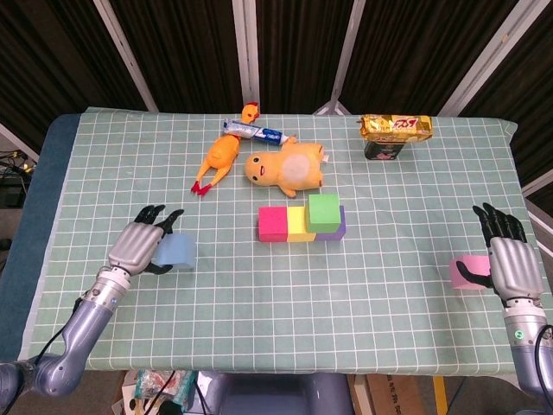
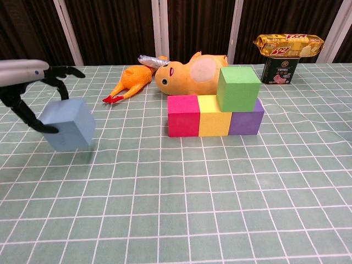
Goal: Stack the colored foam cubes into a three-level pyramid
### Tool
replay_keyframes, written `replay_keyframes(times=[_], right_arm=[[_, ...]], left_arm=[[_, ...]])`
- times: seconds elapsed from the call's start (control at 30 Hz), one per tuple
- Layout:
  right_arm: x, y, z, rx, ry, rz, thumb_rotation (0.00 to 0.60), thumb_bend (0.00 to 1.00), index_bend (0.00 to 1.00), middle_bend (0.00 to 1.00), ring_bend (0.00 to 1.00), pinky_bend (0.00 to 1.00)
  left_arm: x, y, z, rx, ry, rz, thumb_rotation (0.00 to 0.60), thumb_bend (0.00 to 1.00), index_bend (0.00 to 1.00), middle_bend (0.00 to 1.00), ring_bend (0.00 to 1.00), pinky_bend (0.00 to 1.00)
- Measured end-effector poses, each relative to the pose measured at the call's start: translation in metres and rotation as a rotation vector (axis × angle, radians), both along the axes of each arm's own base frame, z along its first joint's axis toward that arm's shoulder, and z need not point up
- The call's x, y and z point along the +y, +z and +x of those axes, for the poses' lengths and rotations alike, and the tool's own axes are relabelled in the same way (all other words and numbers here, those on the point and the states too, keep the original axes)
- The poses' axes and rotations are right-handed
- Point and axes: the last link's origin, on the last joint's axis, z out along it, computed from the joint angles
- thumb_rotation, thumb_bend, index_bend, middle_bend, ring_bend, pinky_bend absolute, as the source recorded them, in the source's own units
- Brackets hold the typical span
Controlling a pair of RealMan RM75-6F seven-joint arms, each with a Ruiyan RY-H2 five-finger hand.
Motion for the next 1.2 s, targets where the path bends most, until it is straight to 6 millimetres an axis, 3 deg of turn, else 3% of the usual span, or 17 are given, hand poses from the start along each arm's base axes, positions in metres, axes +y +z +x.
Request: replay_keyframes(times=[0.23,0.43,0.77,0.97,1.2], right_arm=[[-0.002,0.003,-0.002,-0.011,-0.007,-0.015,0.600,0.30,0.00,0.00,0.00,0.00],[-0.003,0.005,-0.003,-0.020,-0.010,-0.022,0.600,0.30,0.00,0.00,0.00,0.00],[-0.004,0.006,-0.006,-0.044,-0.021,-0.018,0.600,0.30,0.00,0.00,0.00,0.00],[-0.006,0.008,-0.007,-0.072,-0.028,-0.019,0.600,0.30,0.00,0.00,0.00,0.00],[-0.007,0.011,-0.010,-0.104,-0.042,-0.024,0.600,0.30,0.00,0.00,0.00,0.00]], left_arm=[[0.022,0.010,0.043,-0.014,-0.030,0.005,0.600,0.34,0.04,0.45,0.05,0.05],[0.046,0.005,0.084,-0.018,-0.018,-0.003,0.600,0.34,0.04,0.45,0.05,0.05],[0.080,-0.033,0.163,-0.016,-0.032,-0.012,0.600,0.34,0.04,0.45,0.05,0.05],[0.087,-0.048,0.194,0.011,-0.053,-0.008,0.600,0.34,0.04,0.44,0.05,0.05],[0.087,-0.067,0.214,0.045,-0.055,-0.014,0.600,0.34,0.04,0.44,0.05,0.05]])
